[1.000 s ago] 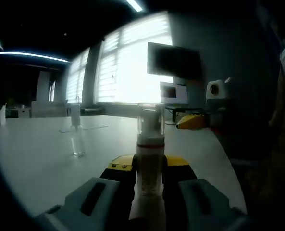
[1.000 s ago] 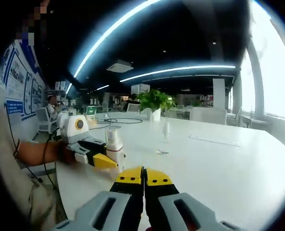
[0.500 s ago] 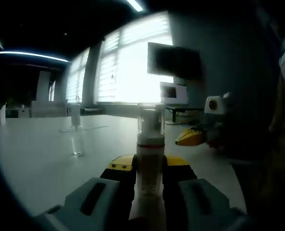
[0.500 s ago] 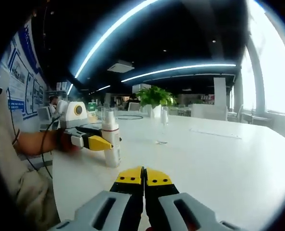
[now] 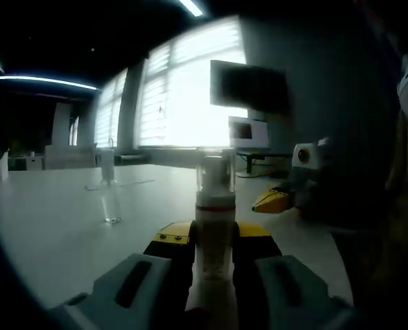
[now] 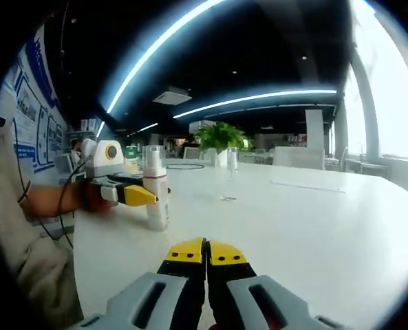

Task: Clamp pump bottle remove cover press pump head put on cover

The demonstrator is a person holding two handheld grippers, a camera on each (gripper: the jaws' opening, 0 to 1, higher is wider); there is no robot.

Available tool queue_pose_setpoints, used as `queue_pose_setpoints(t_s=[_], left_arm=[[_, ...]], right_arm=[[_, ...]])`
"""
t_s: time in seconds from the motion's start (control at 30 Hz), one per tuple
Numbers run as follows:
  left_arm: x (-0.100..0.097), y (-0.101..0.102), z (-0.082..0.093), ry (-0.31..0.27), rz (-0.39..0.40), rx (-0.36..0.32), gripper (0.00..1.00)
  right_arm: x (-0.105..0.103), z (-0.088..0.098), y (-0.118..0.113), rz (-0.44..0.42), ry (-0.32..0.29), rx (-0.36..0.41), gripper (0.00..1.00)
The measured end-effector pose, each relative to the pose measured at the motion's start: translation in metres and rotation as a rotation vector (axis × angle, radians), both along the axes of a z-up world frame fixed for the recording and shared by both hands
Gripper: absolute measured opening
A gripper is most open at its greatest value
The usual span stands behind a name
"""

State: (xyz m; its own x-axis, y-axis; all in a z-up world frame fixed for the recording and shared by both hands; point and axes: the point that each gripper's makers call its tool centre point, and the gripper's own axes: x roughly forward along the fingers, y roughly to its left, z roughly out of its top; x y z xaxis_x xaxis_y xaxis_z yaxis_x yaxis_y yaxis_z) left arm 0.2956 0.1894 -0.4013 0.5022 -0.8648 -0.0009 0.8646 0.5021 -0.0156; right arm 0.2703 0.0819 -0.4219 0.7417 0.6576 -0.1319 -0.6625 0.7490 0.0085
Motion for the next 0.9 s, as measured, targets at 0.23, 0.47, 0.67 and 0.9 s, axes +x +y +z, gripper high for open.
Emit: queue_pose_setpoints(t_s=[0.23, 0.47, 0.67, 0.9], left_arm=[[0.003, 0.001, 0.000, 0.007, 0.015, 0.006, 0.12], [0.000, -0.005, 0.004, 0.001, 0.019, 0.012, 0.12], [0.008, -0.011, 0.008, 0.011, 0.021, 0.000, 0.12], [0.021, -0.024, 0.020, -0.011, 0.035, -0.002, 0.12]], right_arm=[[-0.001, -0.001, 0.000, -0.003, 0.011, 0.007, 0.00], [-0.002, 0.000, -0.004, -0.013, 0.011, 0.018, 0.00], [-0.001, 0.002, -0.007, -0.029, 0.007, 0.044, 0.00], [-0.002, 0.005, -0.009, -0.038, -0.015, 0.053, 0.00]])
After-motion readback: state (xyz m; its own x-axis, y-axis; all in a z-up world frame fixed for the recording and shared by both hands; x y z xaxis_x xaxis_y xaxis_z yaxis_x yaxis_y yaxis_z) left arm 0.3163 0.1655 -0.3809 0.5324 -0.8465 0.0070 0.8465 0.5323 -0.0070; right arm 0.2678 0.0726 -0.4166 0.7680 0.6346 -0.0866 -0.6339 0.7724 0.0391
